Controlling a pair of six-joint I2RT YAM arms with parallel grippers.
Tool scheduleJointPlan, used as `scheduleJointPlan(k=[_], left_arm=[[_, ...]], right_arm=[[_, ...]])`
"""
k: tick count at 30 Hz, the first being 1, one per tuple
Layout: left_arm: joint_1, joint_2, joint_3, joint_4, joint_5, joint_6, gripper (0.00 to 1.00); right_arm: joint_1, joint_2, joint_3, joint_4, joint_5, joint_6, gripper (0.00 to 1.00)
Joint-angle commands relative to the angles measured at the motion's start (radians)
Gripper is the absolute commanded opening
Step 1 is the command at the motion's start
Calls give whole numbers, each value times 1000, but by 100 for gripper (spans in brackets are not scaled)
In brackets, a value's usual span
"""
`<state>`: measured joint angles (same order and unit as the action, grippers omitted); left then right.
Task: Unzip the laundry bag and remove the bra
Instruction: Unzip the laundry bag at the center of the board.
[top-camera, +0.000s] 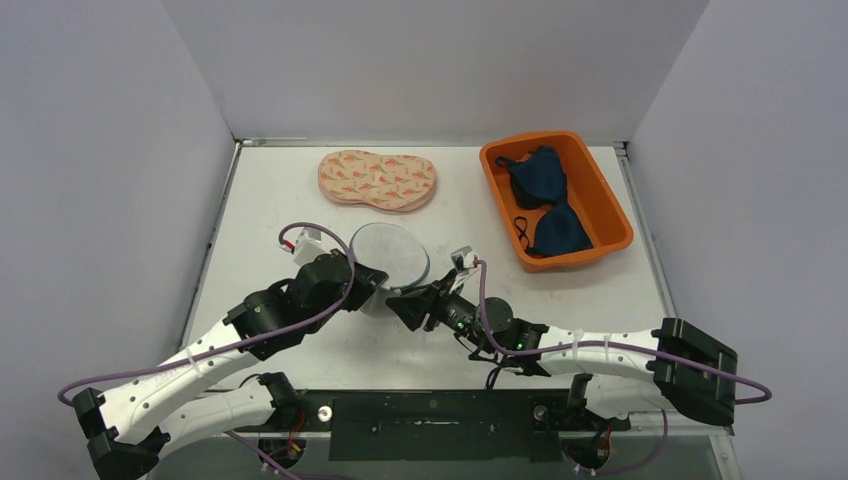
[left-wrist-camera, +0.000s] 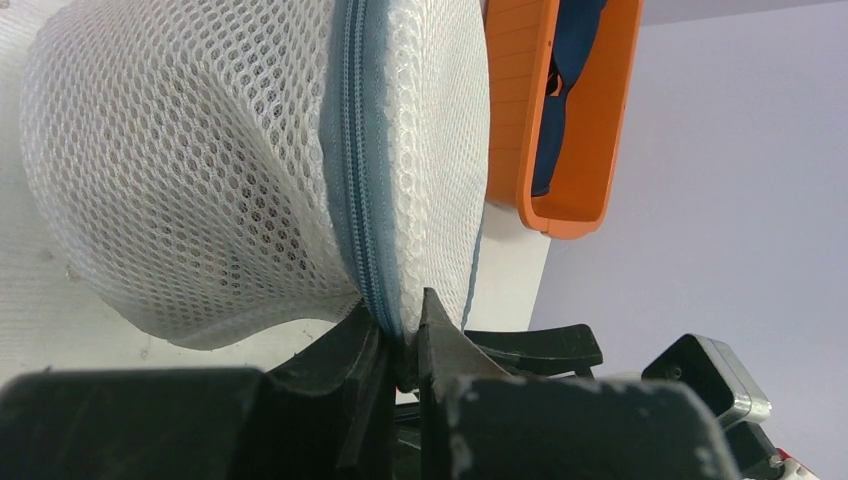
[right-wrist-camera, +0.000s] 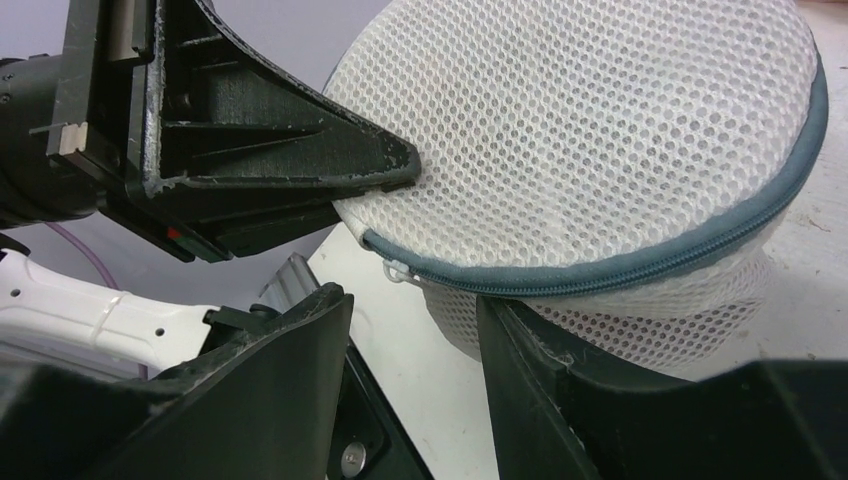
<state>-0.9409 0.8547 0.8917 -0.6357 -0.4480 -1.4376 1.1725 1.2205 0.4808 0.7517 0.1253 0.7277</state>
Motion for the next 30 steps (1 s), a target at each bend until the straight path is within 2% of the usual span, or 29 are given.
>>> scheduleJointPlan(k=[1, 14, 24, 30], left_arm=[[3, -14, 6, 82, 2, -11, 0], [3, -19, 1, 83, -7, -9, 0], [4, -20, -4, 91, -1, -9, 0], [4, -25, -9, 93, -1, -9, 0]], right_arm=[[-9, 8, 55, 94, -19, 7, 49], [-19, -2, 50, 94, -34, -2, 33], [-20, -21, 39, 61, -17, -7, 14], [-23, -22, 42, 26, 1, -7, 10]])
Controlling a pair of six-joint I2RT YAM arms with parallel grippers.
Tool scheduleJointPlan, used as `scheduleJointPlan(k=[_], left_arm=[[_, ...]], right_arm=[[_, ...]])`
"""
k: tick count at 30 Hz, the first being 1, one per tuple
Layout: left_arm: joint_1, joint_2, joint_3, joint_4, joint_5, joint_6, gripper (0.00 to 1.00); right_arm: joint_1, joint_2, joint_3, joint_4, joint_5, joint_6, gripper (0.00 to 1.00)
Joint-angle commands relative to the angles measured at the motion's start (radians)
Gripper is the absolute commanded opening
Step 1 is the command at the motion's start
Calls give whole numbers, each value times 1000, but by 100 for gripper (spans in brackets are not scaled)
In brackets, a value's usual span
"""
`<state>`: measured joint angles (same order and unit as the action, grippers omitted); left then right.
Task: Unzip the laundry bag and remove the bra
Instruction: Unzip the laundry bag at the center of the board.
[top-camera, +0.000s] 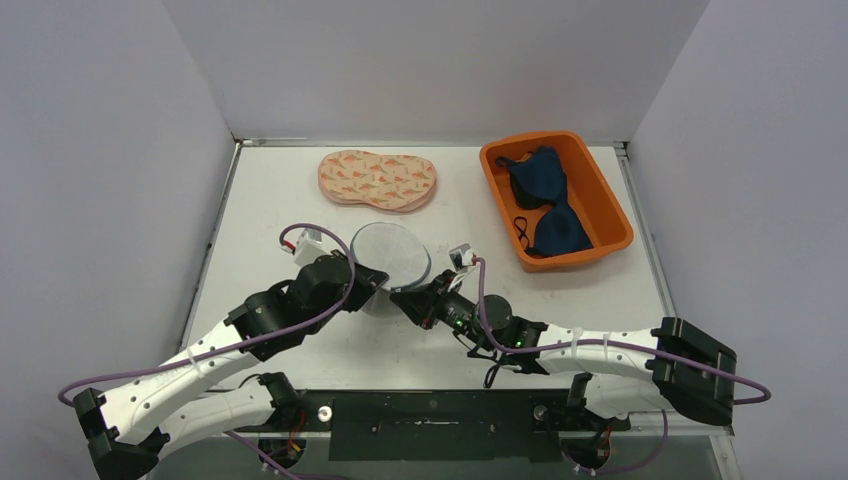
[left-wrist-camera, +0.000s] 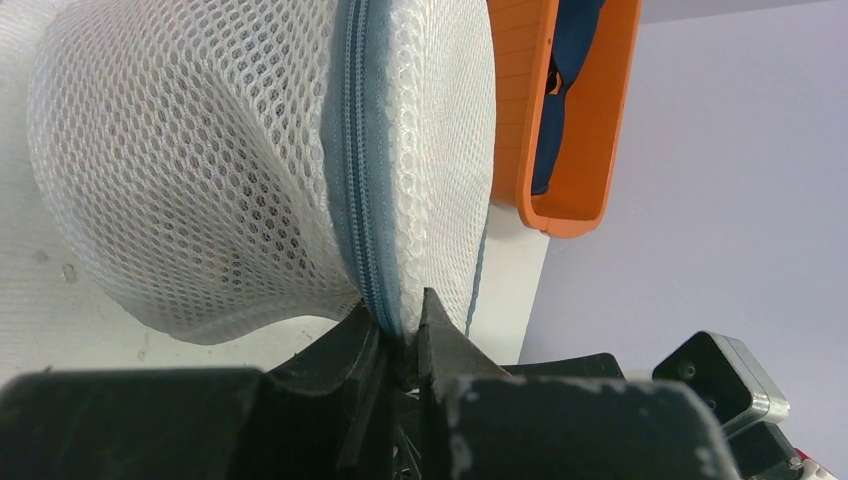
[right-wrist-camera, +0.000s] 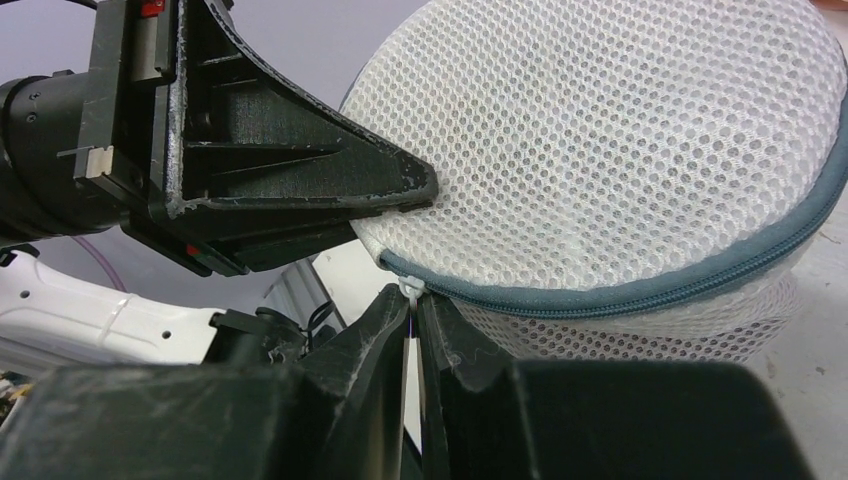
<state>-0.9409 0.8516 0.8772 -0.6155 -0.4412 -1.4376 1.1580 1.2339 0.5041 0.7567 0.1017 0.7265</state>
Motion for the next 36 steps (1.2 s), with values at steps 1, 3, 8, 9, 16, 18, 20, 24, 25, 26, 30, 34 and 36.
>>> scheduleJointPlan(k=[1, 3, 8, 9, 16, 18, 20, 24, 25, 26, 30, 34, 36], left_arm=[[4, -24, 5, 72, -8, -8, 0], [4, -25, 1, 75, -8, -5, 0], [5, -37, -32, 128, 15, 44, 0], [5, -41, -46, 150, 29, 58, 0], [22, -47, -127, 289, 151, 138, 0], [31, -45, -154, 350, 198, 179, 0], [41, -39, -179, 399, 243, 228, 0], [91, -5, -236, 515, 361, 354, 0], [110, 12, -258, 568, 405, 382, 0], [126, 33, -282, 647, 449, 411, 0], [200, 203, -324, 908, 682, 478, 7], [233, 333, -309, 981, 756, 500, 33], [236, 318, -321, 968, 724, 489, 62]], right_arm=[[-9, -37, 20, 12, 29, -6, 9], [-9, -42, 23, -17, 46, -7, 6], [-7, -80, 30, -157, 125, -31, 5], [-7, -90, 27, -186, 142, -34, 5], [-6, -187, -17, -352, 254, -40, 5], [-6, -224, -41, -382, 273, -45, 5], [2, -259, -56, -419, 285, -67, 5], [36, -326, -94, -486, 286, -125, 5], [46, -338, -103, -499, 284, -136, 5], [61, -345, -112, -511, 284, -148, 5], [157, -324, -143, -538, 375, -157, 5], [207, -270, -166, -490, 435, -125, 5], [213, -242, -173, -440, 440, -109, 5]])
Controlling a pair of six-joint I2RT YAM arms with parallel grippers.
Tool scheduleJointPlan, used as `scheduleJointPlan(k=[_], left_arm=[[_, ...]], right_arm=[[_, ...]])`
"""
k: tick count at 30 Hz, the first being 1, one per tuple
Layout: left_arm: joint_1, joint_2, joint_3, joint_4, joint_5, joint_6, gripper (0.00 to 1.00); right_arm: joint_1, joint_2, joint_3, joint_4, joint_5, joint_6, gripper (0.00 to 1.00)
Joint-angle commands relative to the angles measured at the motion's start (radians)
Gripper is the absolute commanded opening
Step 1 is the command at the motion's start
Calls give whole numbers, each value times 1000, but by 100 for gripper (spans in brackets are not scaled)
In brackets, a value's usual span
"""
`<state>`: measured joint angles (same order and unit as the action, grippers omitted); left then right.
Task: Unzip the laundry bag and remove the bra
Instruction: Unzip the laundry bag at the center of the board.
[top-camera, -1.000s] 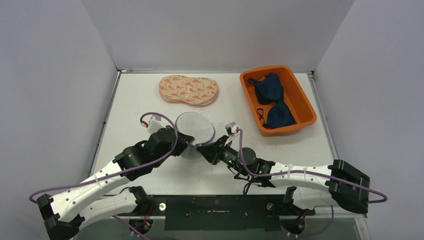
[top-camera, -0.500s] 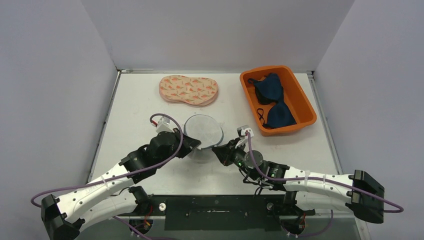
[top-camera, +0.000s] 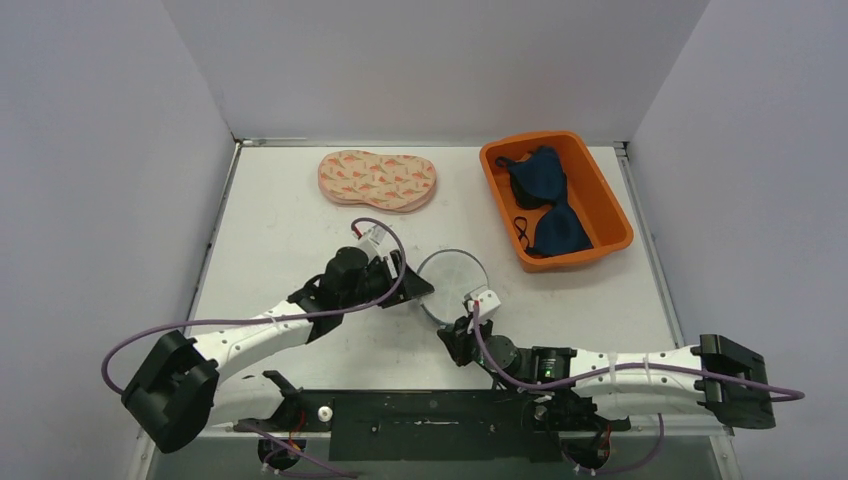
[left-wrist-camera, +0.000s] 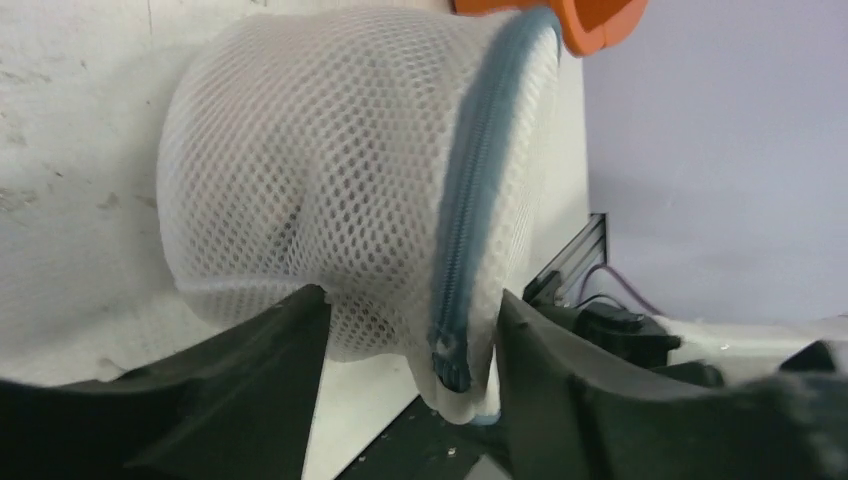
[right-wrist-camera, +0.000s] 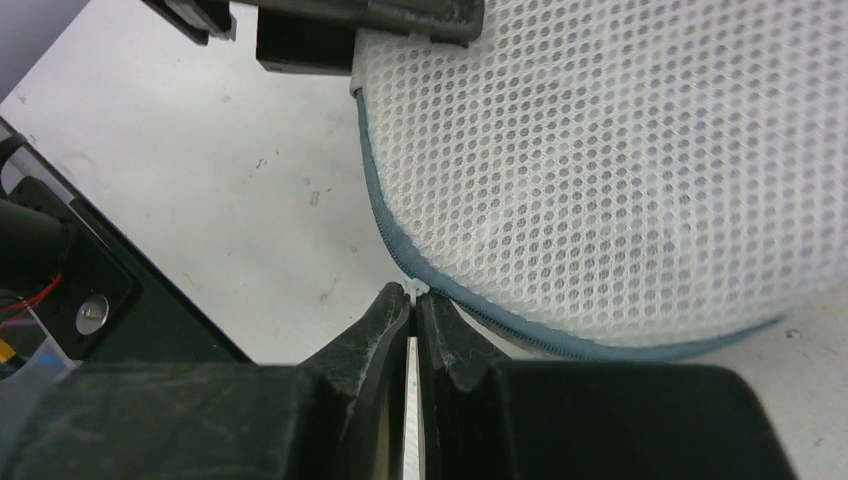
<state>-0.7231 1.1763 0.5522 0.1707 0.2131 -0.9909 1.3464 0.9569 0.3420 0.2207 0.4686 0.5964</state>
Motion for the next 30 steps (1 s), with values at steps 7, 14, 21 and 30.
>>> scheduleJointPlan(k=[7, 14, 21, 30], left_arm=[[17, -235, -68, -182, -151, -1, 96], [-13, -558, -240, -283, -193, -225, 97], [-138, -555, -249, -189, -296, -305, 95], [-175, -477, -263, -91, -372, -373, 70]], right_arm=[[26, 211, 55, 213, 63, 38, 5], [7, 316, 144, 249, 12, 9, 5], [-4, 373, 216, 261, -43, -14, 5], [-3, 393, 219, 279, -82, -25, 5]])
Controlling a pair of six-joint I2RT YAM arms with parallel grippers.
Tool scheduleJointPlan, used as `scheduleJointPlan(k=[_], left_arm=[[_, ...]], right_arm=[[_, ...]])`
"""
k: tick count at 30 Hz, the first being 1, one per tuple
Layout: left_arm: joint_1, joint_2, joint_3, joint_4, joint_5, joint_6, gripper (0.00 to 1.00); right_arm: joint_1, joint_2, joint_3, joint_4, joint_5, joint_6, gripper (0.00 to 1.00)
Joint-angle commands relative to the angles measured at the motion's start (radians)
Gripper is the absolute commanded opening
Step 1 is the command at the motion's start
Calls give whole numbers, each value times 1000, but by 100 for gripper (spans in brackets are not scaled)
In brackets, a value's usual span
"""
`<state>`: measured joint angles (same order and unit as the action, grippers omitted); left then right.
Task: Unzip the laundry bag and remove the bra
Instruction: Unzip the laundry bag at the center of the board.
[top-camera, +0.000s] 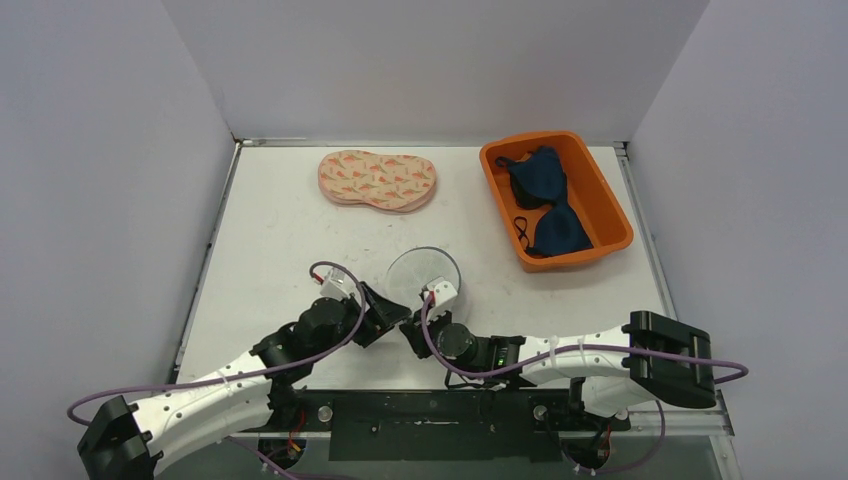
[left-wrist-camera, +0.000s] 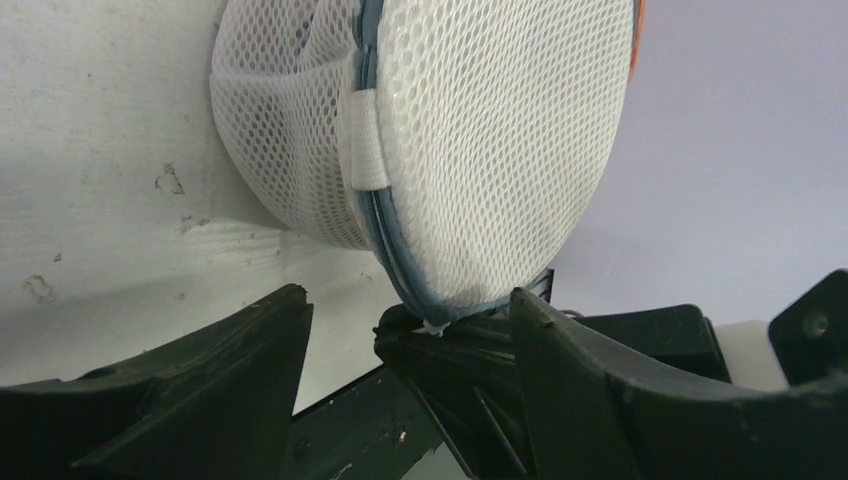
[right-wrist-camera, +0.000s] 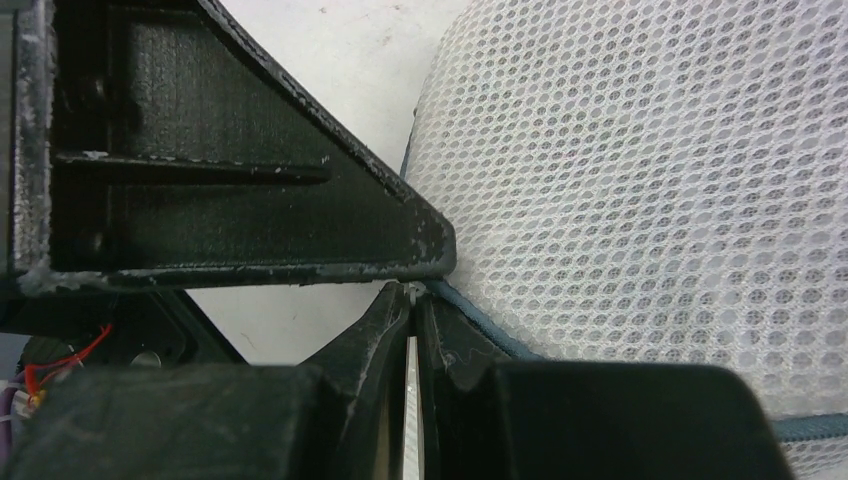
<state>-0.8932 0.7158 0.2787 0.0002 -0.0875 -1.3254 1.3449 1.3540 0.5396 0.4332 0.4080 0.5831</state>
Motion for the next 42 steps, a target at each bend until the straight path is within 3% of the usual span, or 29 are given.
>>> scheduleJointPlan(k=[1, 5, 12, 21, 34, 40, 42], left_arm=[[-5, -23, 9, 73, -87, -48, 66], [0, -23, 7, 57, -138, -64, 54], [13, 88, 10, 156, -94, -58, 30], [64, 45, 19, 104, -81, -2, 0], [162, 92, 92, 77, 67, 165, 0], [258, 233, 270, 72, 266, 305, 19], [261, 319, 345, 76, 322, 347, 33]], right_arm=[[-1, -7, 16, 69, -21, -10, 5], [0, -23, -6, 82, -20, -5, 5], [8, -32, -9, 81, -11, -4, 5], [14, -143, -40, -93, 85, -11, 5], [17, -331, -114, -269, 185, -20, 5], [85, -326, -115, -186, 166, -61, 5], [103, -287, -107, -141, 169, -61, 5]])
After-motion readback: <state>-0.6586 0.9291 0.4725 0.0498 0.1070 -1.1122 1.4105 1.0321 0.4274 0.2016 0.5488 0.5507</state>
